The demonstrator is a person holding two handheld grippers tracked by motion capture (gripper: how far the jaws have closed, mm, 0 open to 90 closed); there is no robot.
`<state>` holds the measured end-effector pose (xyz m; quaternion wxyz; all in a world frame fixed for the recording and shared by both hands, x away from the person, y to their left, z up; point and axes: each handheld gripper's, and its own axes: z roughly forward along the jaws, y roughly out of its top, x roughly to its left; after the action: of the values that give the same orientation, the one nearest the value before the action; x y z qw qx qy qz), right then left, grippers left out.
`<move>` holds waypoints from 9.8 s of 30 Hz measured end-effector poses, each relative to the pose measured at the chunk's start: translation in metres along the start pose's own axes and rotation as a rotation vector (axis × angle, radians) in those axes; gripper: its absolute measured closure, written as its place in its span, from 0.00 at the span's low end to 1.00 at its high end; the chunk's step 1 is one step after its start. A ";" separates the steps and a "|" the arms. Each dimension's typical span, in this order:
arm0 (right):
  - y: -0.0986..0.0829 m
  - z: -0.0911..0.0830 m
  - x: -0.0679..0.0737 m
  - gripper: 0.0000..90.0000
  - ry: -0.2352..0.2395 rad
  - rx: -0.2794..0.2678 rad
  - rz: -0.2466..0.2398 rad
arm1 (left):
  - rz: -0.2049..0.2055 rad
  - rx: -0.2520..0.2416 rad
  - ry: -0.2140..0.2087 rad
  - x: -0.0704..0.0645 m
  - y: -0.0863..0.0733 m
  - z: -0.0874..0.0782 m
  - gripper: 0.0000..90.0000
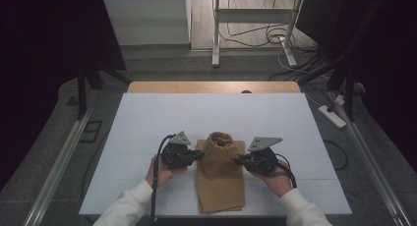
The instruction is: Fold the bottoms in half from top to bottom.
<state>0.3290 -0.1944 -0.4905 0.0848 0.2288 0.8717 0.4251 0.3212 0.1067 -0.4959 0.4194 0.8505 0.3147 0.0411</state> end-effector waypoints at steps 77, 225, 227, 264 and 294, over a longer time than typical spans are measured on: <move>-0.030 -0.019 -0.009 0.47 -0.030 0.026 0.143 | -0.085 0.050 0.071 0.008 -0.026 -0.010 0.42; 0.044 0.046 -0.067 0.86 -0.152 0.047 0.050 | -0.065 0.059 0.091 0.079 0.036 0.031 0.84; 0.044 0.047 -0.068 0.86 -0.153 0.046 0.051 | -0.065 0.058 0.094 0.080 0.037 0.031 0.84; 0.068 0.075 -0.122 0.86 -0.227 0.017 0.118 | -0.087 0.074 0.174 0.128 0.082 0.048 0.84; 0.059 0.063 -0.101 0.45 -0.127 0.013 0.126 | -0.093 0.055 0.148 0.111 0.056 0.026 0.35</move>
<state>0.4583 -0.1662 -0.4883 0.1117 0.3101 0.8511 0.4087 0.4466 0.1267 -0.4933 0.3728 0.8408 0.3850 0.0757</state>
